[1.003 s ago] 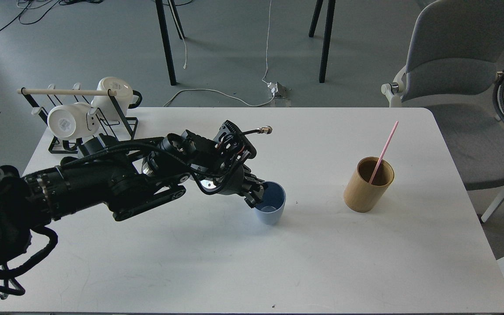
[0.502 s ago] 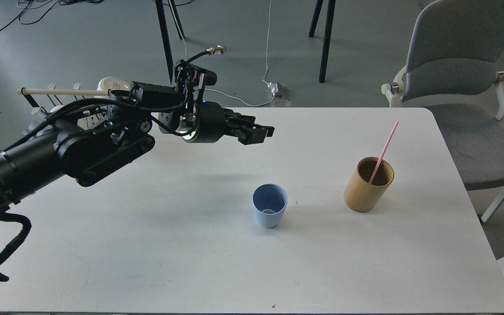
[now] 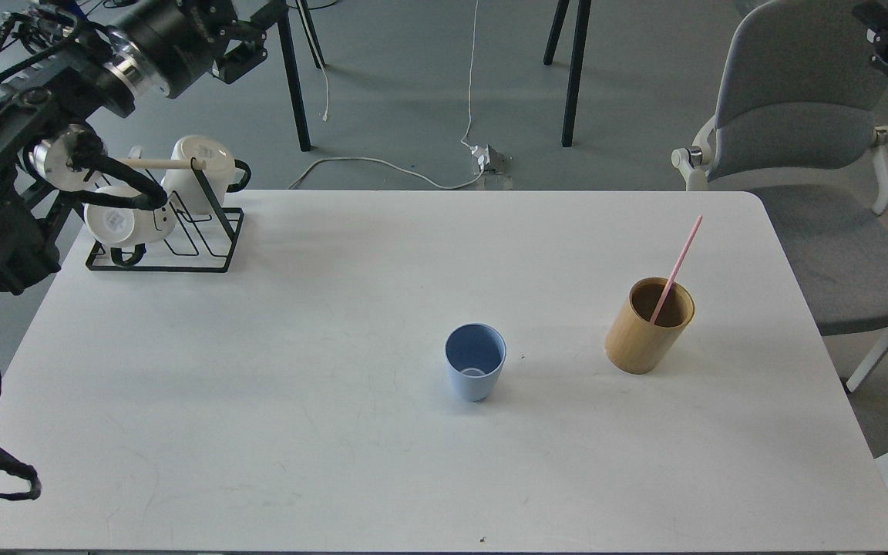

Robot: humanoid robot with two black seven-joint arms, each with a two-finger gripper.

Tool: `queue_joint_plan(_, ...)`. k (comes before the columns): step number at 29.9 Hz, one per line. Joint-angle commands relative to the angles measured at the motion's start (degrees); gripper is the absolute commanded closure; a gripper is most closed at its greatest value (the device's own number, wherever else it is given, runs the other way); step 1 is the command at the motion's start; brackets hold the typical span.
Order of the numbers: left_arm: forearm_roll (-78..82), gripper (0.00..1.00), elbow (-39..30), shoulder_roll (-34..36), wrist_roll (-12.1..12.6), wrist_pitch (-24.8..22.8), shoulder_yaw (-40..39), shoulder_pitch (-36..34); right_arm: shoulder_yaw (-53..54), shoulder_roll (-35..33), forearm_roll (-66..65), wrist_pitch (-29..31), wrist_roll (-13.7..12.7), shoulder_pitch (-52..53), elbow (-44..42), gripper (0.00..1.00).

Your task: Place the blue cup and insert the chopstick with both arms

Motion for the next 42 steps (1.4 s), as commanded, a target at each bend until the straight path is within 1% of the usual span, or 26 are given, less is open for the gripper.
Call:
queue_joint_plan(1,-13.0,0.0,9.7,-1.3,0.0,0.0,-1.2,0.4,-6.2,-3.6,-10.7,-3.6,0.1,-0.1,7.9,0.01)
queue_joint_plan(4,-21.0,0.0,13.2,-2.3,0.0,0.0,-1.4,1.5,-9.5,-7.6,-17.5,-6.1,0.2,-0.1,13.4,0.01)
queue_joint_plan(8,-31.6,0.0,18.2,-3.9,0.5,0.0,-1.3,1.6,-13.1,-11.9,-25.2,-7.9,0.1,-0.4,21.4,0.02)
queue_joint_plan(10,-34.8,0.0,19.2,-4.5,0.6,0.0,-1.2,1.6,-15.7,-13.3,-30.3,-9.5,0.2,-0.5,24.6,0.03)
queue_joint_plan(13,-36.9,0.0,19.5,-4.5,0.7,0.0,-1.3,1.8,-20.7,-13.7,-37.4,-13.3,0.2,-1.0,27.0,0.04)
queue_joint_plan(16,-39.3,0.0,19.6,-4.6,0.8,0.0,-1.4,1.9,-25.2,-12.0,-40.5,-19.3,0.6,-2.6,26.5,0.06)
queue_joint_plan(18,-40.9,0.0,20.2,-5.2,0.8,0.0,-1.4,2.0,-27.6,-8.7,-41.3,-23.2,0.7,-4.6,25.5,0.13)
queue_joint_plan(20,-41.6,0.0,20.8,-5.8,0.8,0.0,-1.4,2.0,-28.6,-5.4,-44.0,-24.7,0.7,-5.9,23.5,0.23)
queue_joint_plan(22,-41.6,0.0,20.9,-6.1,0.8,0.0,-1.3,2.0,-28.8,-2.4,-48.8,-25.2,0.7,-6.6,21.0,0.3)
queue_joint_plan(24,-41.6,0.0,21.0,-6.1,0.8,0.0,-1.1,2.0,-28.8,0.2,-52.1,-25.7,0.7,-7.3,19.1,0.33)
queue_joint_plan(27,-41.6,0.0,20.9,-6.1,0.8,0.0,-0.9,2.0,-28.9,3.9,-53.6,-26.8,0.4,-7.4,17.1,0.36)
queue_joint_plan(30,-41.6,0.0,20.9,-6.0,0.8,0.0,-0.8,2.0,-28.9,6.7,-53.8,-26.9,0.0,-7.4,14.1,0.43)
queue_joint_plan(32,-41.6,0.0,20.9,-5.9,0.8,0.0,-0.7,2.1,-28.9,7.8,-53.8,-26.9,-0.3,-7.4,12.6,0.48)
queue_joint_plan(35,-41.5,0.0,21.0,-5.6,0.8,0.0,-0.7,2.2,-28.9,8.4,-53.8,-26.9,-1.1,-7.4,11.8,0.62)
queue_joint_plan(42,-41.5,0.0,21.0,-5.5,0.9,0.0,-0.7,2.2,-30.0,8.3,-53.8,-26.9,-1.2,-7.3,11.7,0.85)
